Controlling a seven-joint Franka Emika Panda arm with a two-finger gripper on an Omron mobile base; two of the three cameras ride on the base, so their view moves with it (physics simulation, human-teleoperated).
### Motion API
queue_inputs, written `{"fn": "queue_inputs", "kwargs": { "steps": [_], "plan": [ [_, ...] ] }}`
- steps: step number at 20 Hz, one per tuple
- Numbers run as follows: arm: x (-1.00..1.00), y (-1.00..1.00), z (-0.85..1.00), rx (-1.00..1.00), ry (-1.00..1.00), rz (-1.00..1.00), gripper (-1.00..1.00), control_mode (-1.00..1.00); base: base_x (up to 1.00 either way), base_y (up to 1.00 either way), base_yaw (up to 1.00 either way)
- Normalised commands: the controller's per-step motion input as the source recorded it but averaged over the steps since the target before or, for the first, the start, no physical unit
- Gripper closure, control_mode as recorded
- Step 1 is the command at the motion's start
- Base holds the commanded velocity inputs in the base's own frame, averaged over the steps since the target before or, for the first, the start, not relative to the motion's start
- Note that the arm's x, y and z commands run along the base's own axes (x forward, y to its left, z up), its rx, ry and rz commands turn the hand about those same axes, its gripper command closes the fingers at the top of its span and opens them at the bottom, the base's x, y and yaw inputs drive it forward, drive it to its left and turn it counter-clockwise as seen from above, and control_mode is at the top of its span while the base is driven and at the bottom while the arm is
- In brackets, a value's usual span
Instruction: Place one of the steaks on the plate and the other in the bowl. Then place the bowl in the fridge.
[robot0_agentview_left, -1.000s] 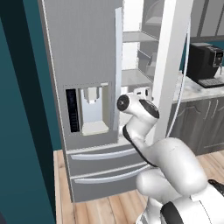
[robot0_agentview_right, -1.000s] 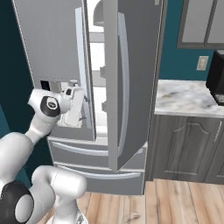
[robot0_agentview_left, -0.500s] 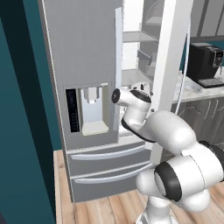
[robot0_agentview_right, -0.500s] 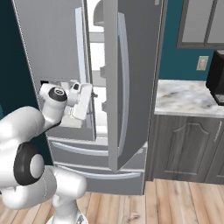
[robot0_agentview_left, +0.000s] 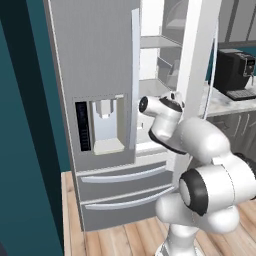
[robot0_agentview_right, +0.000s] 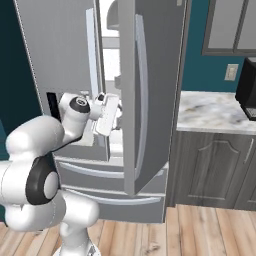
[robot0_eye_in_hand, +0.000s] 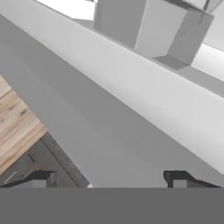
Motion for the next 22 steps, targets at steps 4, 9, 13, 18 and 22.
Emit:
{"fn": "queue_inputs", "kwargs": {
  "steps": [4, 9, 13, 18, 22],
  "plan": [
    [-0.01, -0.63, 0.0, 0.0, 0.03, -0.01, -1.0, -1.0, 0.0, 0.0, 0.0],
    [-0.23, -0.89, 0.0, 0.0, 0.0, 0.0, -1.0, -1.0, 0.0, 0.0, 0.0],
    [-0.72, -1.0, 0.0, 0.0, 0.0, 0.0, -1.0, -1.0, 0.0, 0.0, 0.0],
    [-0.28, -1.0, 0.0, 0.0, 0.0, 0.0, -1.0, -1.0, 0.0, 0.0, 0.0],
    [0.0, -1.0, 0.0, 0.0, 0.07, 0.0, -1.0, -1.0, 0.0, 0.0, 0.0]
  ]
}}
